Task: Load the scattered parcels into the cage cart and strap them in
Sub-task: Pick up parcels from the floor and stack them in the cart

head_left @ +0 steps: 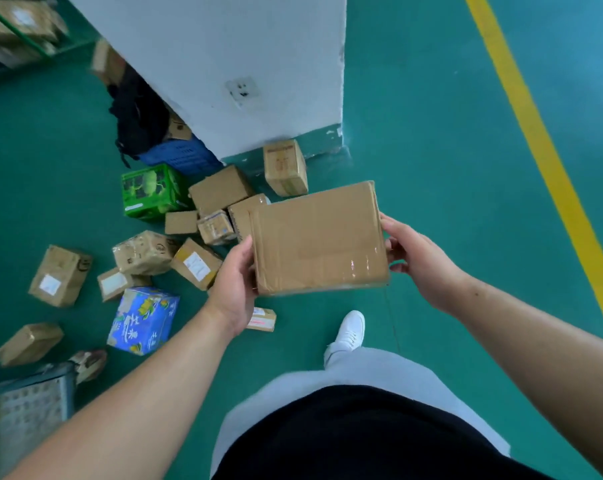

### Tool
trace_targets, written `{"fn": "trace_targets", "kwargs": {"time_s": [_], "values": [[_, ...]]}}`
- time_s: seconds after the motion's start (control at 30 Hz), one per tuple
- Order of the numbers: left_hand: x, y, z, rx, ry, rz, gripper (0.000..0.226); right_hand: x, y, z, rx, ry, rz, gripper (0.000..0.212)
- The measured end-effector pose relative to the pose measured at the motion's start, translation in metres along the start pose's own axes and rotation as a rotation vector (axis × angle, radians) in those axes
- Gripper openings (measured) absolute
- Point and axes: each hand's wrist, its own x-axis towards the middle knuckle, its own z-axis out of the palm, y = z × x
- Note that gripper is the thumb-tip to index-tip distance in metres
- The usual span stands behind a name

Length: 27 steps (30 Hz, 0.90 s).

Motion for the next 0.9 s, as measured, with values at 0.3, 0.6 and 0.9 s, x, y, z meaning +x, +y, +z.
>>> {"fn": "trace_targets", "kwargs": {"time_s": [0.3,0.6,0.9], "values": [[-0.129,-0.064,-0.118,-0.288,0.198,0.029,0.045,-0.053,0.008,0.141,-0.196,-0.312,-0.006,0.032],[-0.333,-0.217,-0.294,-0.711,0.569,0.106,0.053,-0.188,0.071,0.373,-0.541,-0.613,0.028,0.044],[-0.518,-0.37,-0.395,-1.03,0.951,0.198,0.064,-0.348,0.187,0.566,-0.816,-0.956,-0.026,0.039]]}}
